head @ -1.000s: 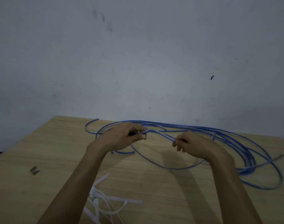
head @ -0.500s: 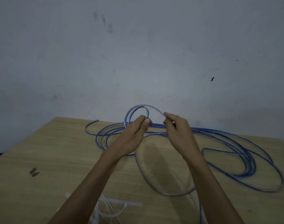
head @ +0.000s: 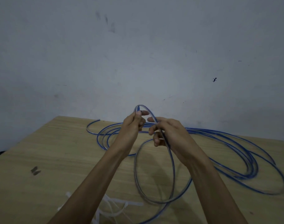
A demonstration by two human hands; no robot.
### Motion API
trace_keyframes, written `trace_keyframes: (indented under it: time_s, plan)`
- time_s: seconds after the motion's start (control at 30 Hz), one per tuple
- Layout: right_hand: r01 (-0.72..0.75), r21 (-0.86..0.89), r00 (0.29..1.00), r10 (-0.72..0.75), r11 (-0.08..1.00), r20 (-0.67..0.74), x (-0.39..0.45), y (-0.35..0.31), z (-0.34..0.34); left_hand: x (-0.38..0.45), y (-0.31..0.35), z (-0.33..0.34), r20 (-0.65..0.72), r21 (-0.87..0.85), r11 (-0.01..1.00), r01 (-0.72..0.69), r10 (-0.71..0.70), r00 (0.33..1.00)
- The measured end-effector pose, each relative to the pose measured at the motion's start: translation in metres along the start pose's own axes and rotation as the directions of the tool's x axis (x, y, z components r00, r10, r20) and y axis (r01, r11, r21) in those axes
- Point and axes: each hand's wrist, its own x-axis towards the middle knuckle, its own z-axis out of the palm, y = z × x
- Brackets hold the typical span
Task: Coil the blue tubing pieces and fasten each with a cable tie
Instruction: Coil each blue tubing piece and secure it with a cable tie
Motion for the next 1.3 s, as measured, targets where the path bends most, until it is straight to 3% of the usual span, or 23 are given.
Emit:
trace_keyframes:
  time_s: [0.13, 0.3, 0.5, 0.7, 0.8, 0.93, 1.07, 1.1, 1.17, 1.3]
  plan:
    - [0.054, -0.279, 0.993, -0.023, 0.959, 0.113, -0.007, 0.000, 0.004, 0.000, 0.006, 0.001, 0.032, -0.307, 0.943, 0.125, -0.121, 0.992]
    - [0.091, -0.417, 0.990, -0.036, 0.904, 0.137, -0.010, 0.001, 0.009, -0.001, 0.014, 0.000, 0.139, -0.516, 0.820, 0.247, -0.204, 0.969]
    - [0.075, -0.479, 0.945, 0.091, 0.874, 0.316, -0.015, -0.002, 0.005, 0.002, 0.028, -0.018, 0.237, -0.774, 0.577, 0.262, -0.119, 0.964]
    - [0.199, -0.573, 0.975, -0.100, 0.795, 0.199, -0.017, -0.014, -0.023, 0.005, 0.036, -0.033, 0.290, -0.863, 0.406, 0.300, -0.089, 0.953]
    - [0.230, -0.685, 0.973, -0.147, 0.692, 0.178, -0.016, -0.013, -0.037, 0.004, 0.038, -0.032, 0.293, -0.859, 0.415, 0.300, -0.083, 0.953]
    - [0.163, -0.838, 0.986, -0.120, 0.520, 0.117, -0.007, -0.001, -0.036, 0.002, 0.039, -0.031, 0.313, -0.820, 0.483, 0.306, -0.069, 0.947]
    - [0.055, -0.980, 0.961, -0.277, 0.191, 0.000, 0.006, 0.011, -0.035, 0.001, 0.038, -0.029, 0.355, -0.719, 0.619, 0.316, -0.064, 0.933]
    - [0.014, -0.986, 0.959, -0.283, 0.166, -0.034, 0.006, 0.012, -0.034, 0.000, 0.038, -0.027, 0.366, -0.699, 0.639, 0.321, -0.065, 0.928]
    - [-0.028, -0.963, 0.966, -0.241, 0.267, -0.095, 0.007, 0.017, -0.037, -0.001, 0.037, -0.024, 0.389, -0.665, 0.668, 0.333, -0.072, 0.919]
    - [-0.024, -0.767, 0.985, -0.115, 0.641, -0.126, 0.008, 0.023, -0.042, -0.003, 0.036, -0.022, 0.397, -0.646, 0.678, 0.350, -0.093, 0.913]
